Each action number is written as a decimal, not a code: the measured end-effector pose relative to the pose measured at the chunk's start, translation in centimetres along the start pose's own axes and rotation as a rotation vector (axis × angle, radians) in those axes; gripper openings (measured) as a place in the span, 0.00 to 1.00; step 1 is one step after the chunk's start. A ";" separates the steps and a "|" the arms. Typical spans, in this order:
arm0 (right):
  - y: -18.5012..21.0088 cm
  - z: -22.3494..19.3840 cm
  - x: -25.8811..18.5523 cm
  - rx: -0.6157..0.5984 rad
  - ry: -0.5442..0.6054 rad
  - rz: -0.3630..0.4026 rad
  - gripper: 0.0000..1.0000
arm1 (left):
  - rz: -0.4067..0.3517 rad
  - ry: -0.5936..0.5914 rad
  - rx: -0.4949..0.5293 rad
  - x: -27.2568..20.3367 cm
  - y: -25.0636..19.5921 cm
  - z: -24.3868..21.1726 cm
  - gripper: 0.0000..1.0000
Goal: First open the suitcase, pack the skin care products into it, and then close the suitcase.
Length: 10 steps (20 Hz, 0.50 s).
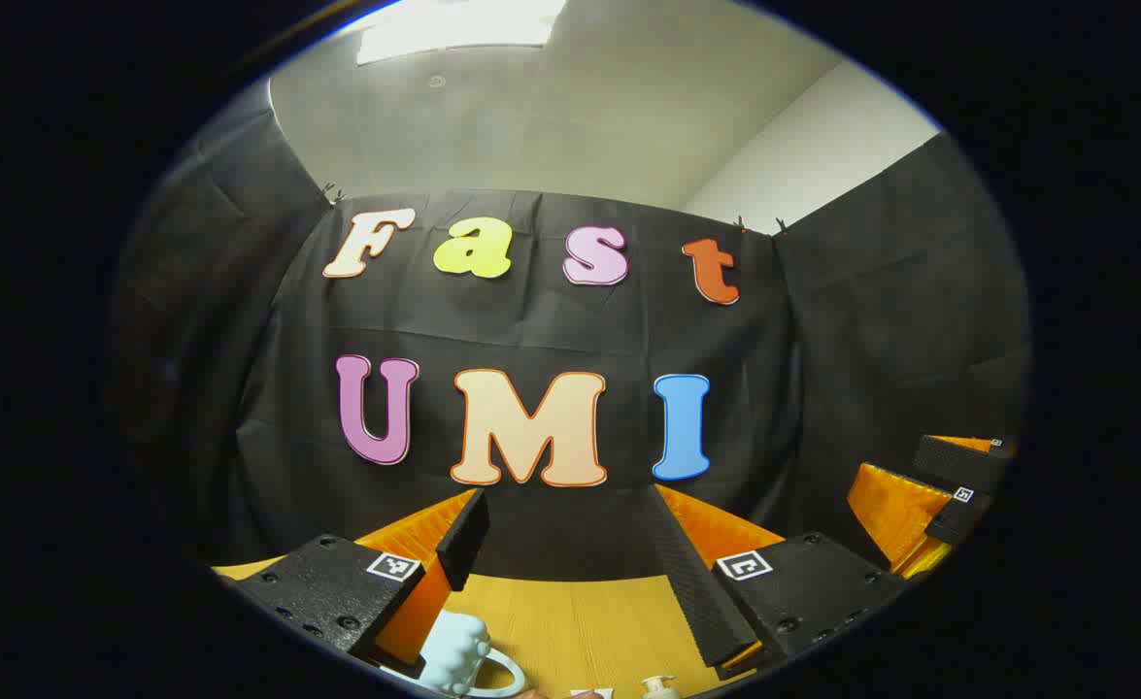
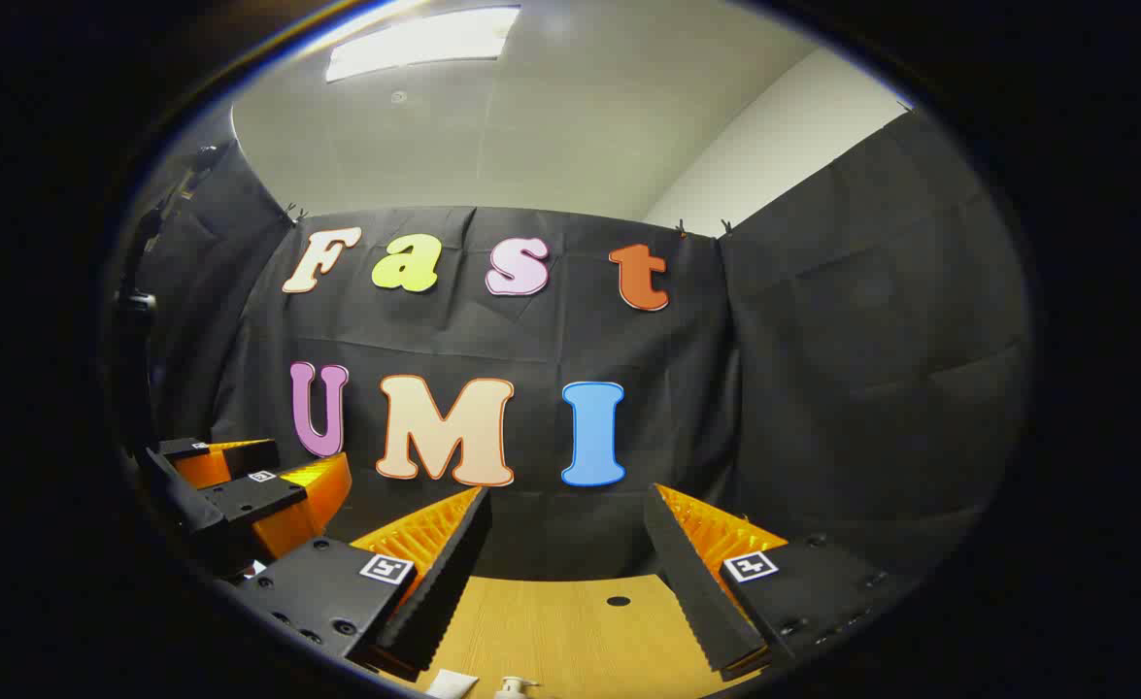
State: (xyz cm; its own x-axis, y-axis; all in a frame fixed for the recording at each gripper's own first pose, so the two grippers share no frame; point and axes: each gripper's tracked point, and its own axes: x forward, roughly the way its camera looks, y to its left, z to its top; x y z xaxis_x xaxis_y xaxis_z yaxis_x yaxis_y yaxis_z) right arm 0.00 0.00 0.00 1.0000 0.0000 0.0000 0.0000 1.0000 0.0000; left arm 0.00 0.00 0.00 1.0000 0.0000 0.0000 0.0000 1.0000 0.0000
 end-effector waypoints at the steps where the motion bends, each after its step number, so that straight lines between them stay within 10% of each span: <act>1: -0.1 -0.1 0.0 -0.001 0.000 0.000 0.99 | -0.007 0.006 -0.002 0.0 -0.4 -0.2 0.95; 10: -1.3 -0.2 0.5 0.002 0.002 -0.022 0.99 | -0.026 0.005 0.006 0.9 -1.4 -0.6 0.95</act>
State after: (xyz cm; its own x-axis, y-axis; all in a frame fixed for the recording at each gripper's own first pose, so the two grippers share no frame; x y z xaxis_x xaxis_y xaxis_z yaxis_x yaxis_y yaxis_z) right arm 0.51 -1.35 -0.23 0.9998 -0.0220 -0.0022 0.0220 0.9998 0.0024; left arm 0.90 -1.40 -0.61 0.9996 -0.0263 -0.0052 0.0264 0.9996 0.0056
